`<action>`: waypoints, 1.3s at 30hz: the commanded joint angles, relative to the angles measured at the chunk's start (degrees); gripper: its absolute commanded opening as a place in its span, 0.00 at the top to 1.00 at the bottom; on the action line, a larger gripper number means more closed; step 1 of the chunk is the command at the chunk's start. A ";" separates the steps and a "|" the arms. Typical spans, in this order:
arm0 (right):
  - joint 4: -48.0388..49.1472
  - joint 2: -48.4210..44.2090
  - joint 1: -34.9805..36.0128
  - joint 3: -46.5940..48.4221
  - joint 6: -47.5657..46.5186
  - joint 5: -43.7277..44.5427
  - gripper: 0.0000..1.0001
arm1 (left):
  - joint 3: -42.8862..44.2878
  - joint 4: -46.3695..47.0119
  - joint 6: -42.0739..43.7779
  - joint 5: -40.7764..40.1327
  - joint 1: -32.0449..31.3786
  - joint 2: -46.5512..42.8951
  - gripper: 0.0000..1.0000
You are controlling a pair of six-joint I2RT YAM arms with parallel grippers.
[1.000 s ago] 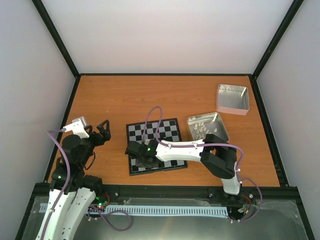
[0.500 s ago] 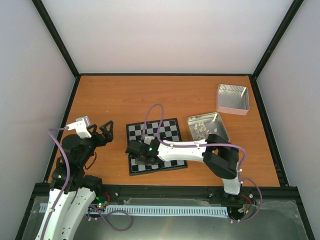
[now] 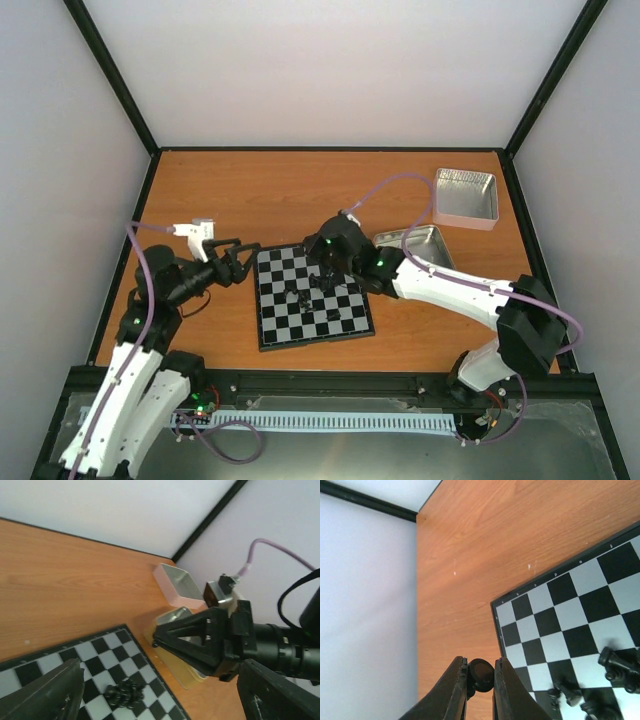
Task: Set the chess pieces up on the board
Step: Place the chess piece on the chessboard.
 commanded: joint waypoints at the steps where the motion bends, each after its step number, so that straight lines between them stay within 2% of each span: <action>1: 10.83 -0.97 -2.58 -2.86 9.18 -5.59 0.92 | -2.04 13.60 -3.14 12.38 -0.36 6.72 0.18; 7: 13.32 -2.13 -4.04 -3.70 16.02 -8.17 0.92 | -2.71 23.36 -5.92 15.66 -1.32 15.92 0.29; 13: 13.32 -2.04 -4.31 -3.90 18.81 -10.39 0.92 | -0.22 26.41 -6.16 8.90 -8.09 23.44 0.46; 16: 13.39 -2.10 -4.31 -4.25 19.36 -11.24 0.92 | -0.31 27.35 -7.26 4.80 -8.62 24.56 0.54; 22: 13.72 -1.82 -4.31 -4.87 20.16 -13.21 0.92 | -1.83 32.90 -9.79 7.47 -8.76 27.13 0.65; 27: 15.30 -1.34 -4.31 -5.05 20.74 -14.08 0.92 | -3.31 35.76 -10.92 8.74 -9.06 27.65 0.68; 39: 20.73 -0.48 -4.48 -6.73 22.91 -15.66 0.92 | -3.98 33.43 -9.47 7.48 -9.07 27.49 0.74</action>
